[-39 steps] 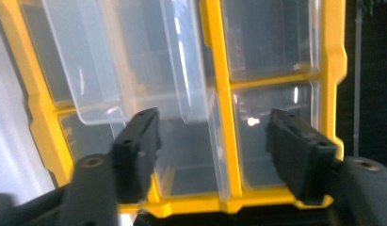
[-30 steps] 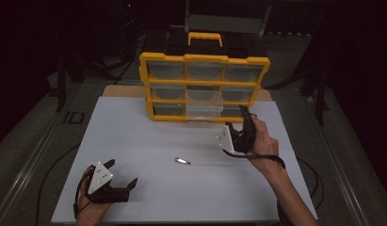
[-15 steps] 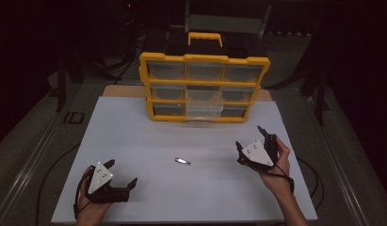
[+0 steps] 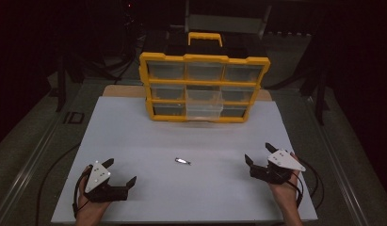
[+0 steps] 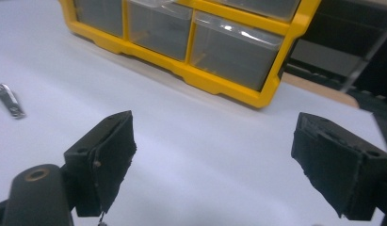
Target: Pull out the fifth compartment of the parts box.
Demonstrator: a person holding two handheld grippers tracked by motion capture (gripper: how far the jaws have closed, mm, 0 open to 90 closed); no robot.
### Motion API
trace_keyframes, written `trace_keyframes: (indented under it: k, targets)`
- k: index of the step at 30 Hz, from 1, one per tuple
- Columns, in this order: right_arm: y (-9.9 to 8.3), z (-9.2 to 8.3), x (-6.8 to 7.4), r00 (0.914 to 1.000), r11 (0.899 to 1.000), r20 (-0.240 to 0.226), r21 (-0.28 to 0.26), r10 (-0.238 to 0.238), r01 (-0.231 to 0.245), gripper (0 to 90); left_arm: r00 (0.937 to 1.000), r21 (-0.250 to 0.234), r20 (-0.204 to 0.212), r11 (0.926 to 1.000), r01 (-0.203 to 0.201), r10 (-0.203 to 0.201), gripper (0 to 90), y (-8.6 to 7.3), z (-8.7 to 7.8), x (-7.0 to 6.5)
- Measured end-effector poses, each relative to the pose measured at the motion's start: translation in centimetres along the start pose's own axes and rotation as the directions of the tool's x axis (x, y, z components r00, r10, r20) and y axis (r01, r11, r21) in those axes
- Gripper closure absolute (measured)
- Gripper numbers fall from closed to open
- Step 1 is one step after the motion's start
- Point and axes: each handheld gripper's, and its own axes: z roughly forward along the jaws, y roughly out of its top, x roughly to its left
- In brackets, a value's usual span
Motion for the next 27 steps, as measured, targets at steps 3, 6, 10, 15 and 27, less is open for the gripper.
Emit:
trace_keyframes:
  k: [3,6,10,15,27]
  targets:
    - [-0.6,-0.5,-0.4,0.9975,0.998,-0.044,-0.023,0.054,-0.055,13.7,0.9999,-0.007,0.011,1.0000,0.005,-0.005,0.4,0.6,-0.3,0.1]
    - [-0.8,-1.0,-0.4,0.9949,0.995,-0.060,-0.048,0.081,-0.084,10.3,0.9997,-0.018,0.024,0.9998,-0.001,0.002,0.4,1.5,-0.4,0.2]
    - [-0.6,-1.4,0.0,0.9934,0.993,-0.085,-0.081,0.077,-0.084,9.7,0.9987,-0.032,0.050,0.9994,0.009,-0.007,0.4,2.5,-0.2,0.4]
    - [-0.6,-1.2,0.3,0.9925,0.994,-0.101,-0.082,0.068,-0.076,9.8,0.9978,-0.040,0.066,0.9992,-0.004,0.006,0.4,3.8,0.2,0.7]
    - [-1.0,-0.9,0.4,0.9906,0.995,-0.115,-0.061,0.075,-0.082,10.2,0.9958,-0.051,0.089,0.9985,-0.019,0.023,0.4,6.4,1.4,2.1]
